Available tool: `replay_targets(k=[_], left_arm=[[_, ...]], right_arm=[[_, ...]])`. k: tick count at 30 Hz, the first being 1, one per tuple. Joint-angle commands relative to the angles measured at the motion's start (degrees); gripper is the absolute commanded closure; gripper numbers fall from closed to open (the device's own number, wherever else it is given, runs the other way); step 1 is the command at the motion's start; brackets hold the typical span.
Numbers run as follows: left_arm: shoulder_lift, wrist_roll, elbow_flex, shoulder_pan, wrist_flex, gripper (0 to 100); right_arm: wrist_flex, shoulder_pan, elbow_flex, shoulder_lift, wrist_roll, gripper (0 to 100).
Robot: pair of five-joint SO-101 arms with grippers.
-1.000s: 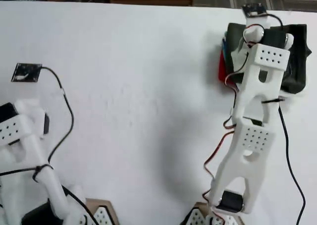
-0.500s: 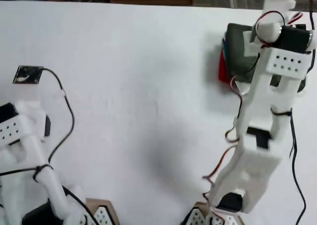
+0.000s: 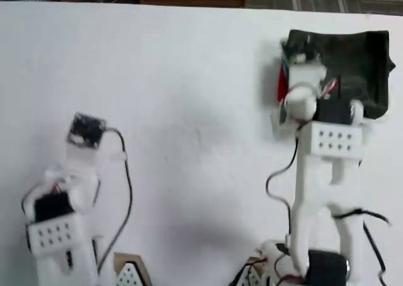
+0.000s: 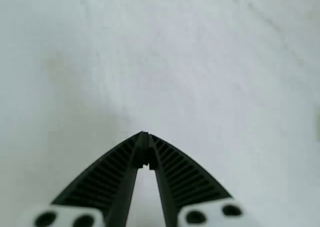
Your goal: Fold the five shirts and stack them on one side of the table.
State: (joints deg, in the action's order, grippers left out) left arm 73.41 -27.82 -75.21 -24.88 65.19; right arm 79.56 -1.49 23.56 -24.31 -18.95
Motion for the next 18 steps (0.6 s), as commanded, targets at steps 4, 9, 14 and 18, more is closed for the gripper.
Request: replay_targets(k=[4, 9, 14, 18], left_arm=[[24.0, -0.3, -14.8, 0.8, -2.7, 97], [31.5, 0.9, -17.5, 1.1, 5.6, 97], [30.7, 22.5, -18.4, 1.2, 6.7, 97], [30.8, 38.4, -21.8, 5.4, 6.4, 97]], right_arm=[[-6.1, 0.7, 18.4, -12.3, 0.4, 97.9], [-15.0, 0.7, 28.7, -18.6, 0.4, 97.8], [-22.5, 0.7, 38.1, -22.8, 0.4, 97.8], [-23.3, 0.7, 43.3, -25.5, 0.6, 97.8]])
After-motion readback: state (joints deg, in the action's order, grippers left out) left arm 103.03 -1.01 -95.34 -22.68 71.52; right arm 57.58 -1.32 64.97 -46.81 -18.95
